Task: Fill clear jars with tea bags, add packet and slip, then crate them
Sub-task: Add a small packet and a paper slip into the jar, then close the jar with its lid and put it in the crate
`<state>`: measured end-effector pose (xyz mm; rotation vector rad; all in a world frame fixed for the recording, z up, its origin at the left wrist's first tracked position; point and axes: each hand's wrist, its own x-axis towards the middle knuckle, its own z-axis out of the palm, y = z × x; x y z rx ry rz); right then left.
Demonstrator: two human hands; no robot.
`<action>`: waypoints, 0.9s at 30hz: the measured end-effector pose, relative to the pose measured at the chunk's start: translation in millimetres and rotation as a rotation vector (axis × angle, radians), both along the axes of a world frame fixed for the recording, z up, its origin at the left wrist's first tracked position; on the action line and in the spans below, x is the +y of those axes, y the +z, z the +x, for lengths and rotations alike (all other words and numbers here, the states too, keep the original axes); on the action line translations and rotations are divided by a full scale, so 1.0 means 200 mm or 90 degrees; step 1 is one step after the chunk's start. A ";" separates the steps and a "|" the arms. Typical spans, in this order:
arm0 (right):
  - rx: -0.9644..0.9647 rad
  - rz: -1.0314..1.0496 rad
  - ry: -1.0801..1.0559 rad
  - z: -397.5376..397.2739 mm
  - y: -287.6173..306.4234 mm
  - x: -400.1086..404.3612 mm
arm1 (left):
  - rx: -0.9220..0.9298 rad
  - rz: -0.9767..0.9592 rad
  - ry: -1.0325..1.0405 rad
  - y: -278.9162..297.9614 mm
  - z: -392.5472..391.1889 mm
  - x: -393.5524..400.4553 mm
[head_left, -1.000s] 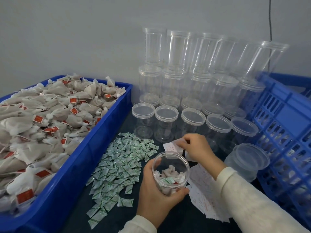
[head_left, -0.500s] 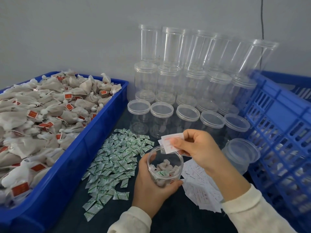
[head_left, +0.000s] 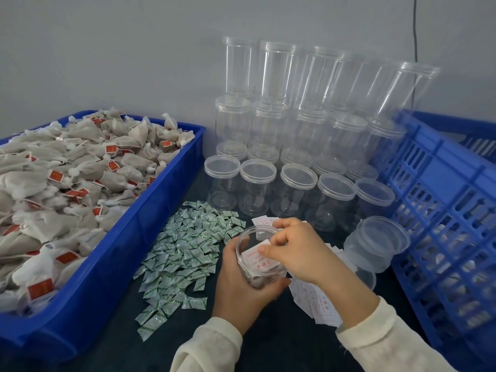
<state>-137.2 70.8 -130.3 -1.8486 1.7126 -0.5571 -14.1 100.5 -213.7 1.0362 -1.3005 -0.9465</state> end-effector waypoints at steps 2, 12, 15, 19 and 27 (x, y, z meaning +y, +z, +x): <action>0.065 -0.011 0.005 0.01 0.00 0.00 | 0.002 0.002 0.004 0.00 0.00 0.00; 0.218 -0.025 0.005 0.04 0.03 0.00 | 0.013 0.022 0.005 -0.01 0.00 0.01; 0.241 -0.050 0.006 0.05 0.03 0.01 | 0.012 0.031 0.009 -0.01 0.00 0.01; 0.210 -0.096 0.002 0.01 0.08 0.02 | 0.010 0.023 -0.001 -0.02 0.00 0.00; 0.421 -0.150 0.191 0.06 0.16 0.06 | 0.016 0.031 -0.014 0.00 -0.01 -0.01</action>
